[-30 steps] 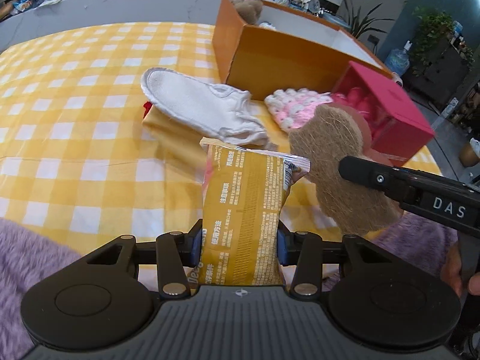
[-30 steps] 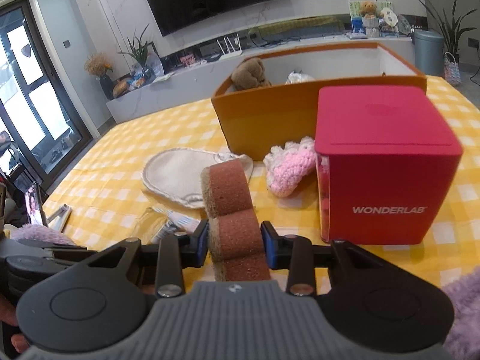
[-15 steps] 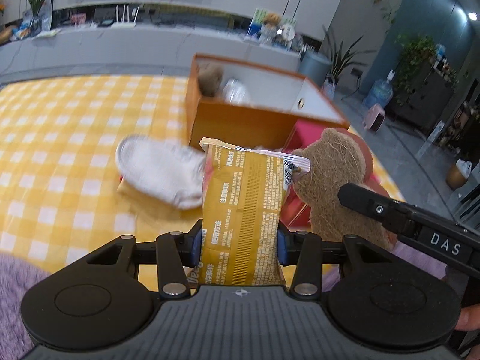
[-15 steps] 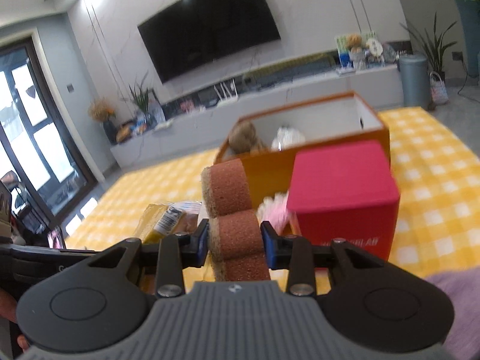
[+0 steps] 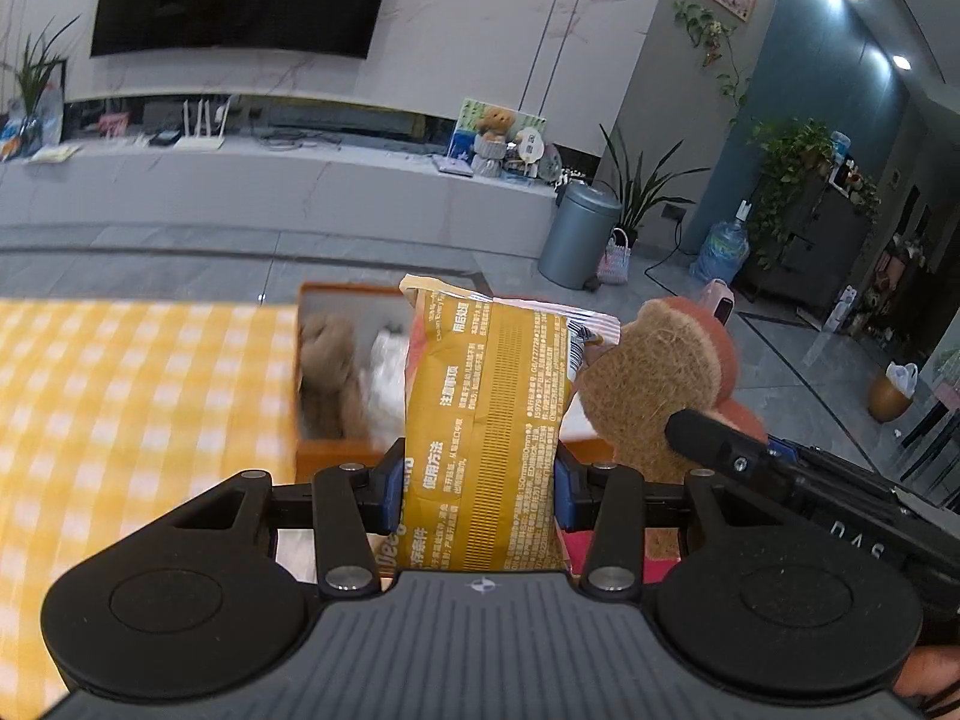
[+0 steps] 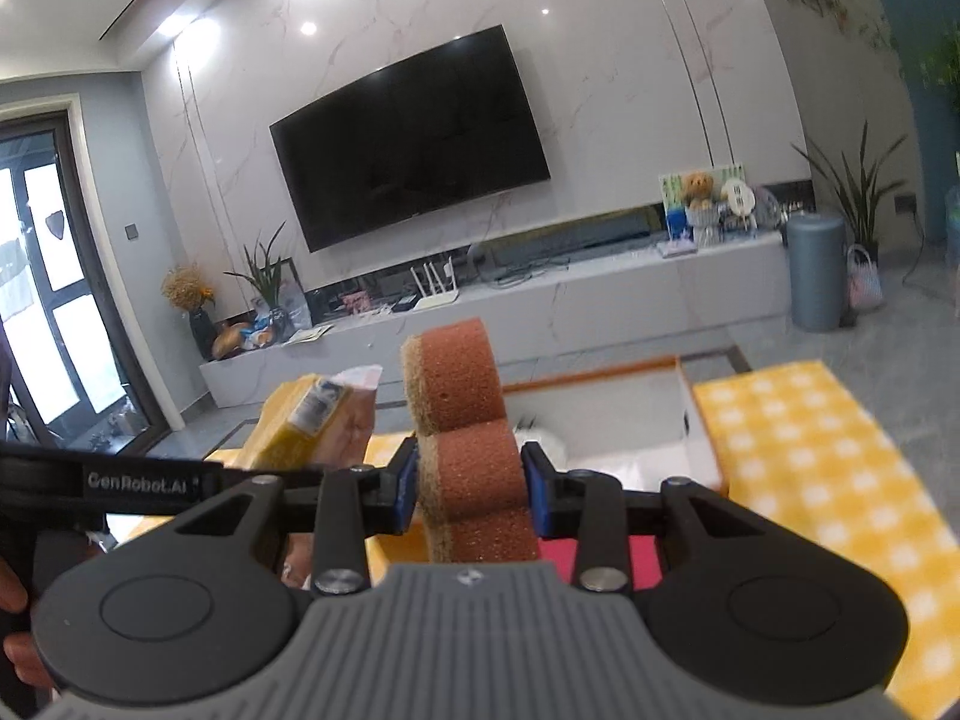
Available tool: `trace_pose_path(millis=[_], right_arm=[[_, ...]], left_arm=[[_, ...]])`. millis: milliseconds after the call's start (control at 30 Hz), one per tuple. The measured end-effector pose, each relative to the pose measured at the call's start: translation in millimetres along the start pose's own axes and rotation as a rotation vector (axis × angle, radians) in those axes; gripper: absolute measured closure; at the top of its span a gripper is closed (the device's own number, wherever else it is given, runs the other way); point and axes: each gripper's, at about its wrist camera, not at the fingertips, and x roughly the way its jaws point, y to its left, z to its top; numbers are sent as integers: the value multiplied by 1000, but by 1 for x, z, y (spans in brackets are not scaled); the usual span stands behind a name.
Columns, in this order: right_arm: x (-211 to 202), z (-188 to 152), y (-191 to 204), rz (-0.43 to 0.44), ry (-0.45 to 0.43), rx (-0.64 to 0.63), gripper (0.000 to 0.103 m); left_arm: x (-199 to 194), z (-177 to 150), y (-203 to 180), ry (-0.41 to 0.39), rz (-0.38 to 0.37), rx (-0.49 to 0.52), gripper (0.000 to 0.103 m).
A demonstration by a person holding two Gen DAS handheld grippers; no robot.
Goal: Organize soft objects
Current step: 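Carry the sponge and snack packet over the orange box with both tools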
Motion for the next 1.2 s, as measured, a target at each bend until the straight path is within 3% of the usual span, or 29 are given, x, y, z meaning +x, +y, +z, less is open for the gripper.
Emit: trace_pose_path(millis=[200, 367, 700, 1000, 1200], right_arm=[[45, 33, -29, -49, 3, 2, 68], [92, 47, -52, -100, 33, -5, 68], [174, 29, -89, -212, 164, -43, 68], [216, 12, -104, -307, 289, -128, 68], [227, 6, -109, -320, 363, -159, 68]], left_arm=[[44, 34, -9, -19, -23, 4, 52], [90, 48, -6, 11, -33, -12, 52], [171, 39, 9, 97, -12, -43, 52], [200, 24, 6, 167, 46, -17, 52], [208, 17, 9, 221, 62, -20, 51]])
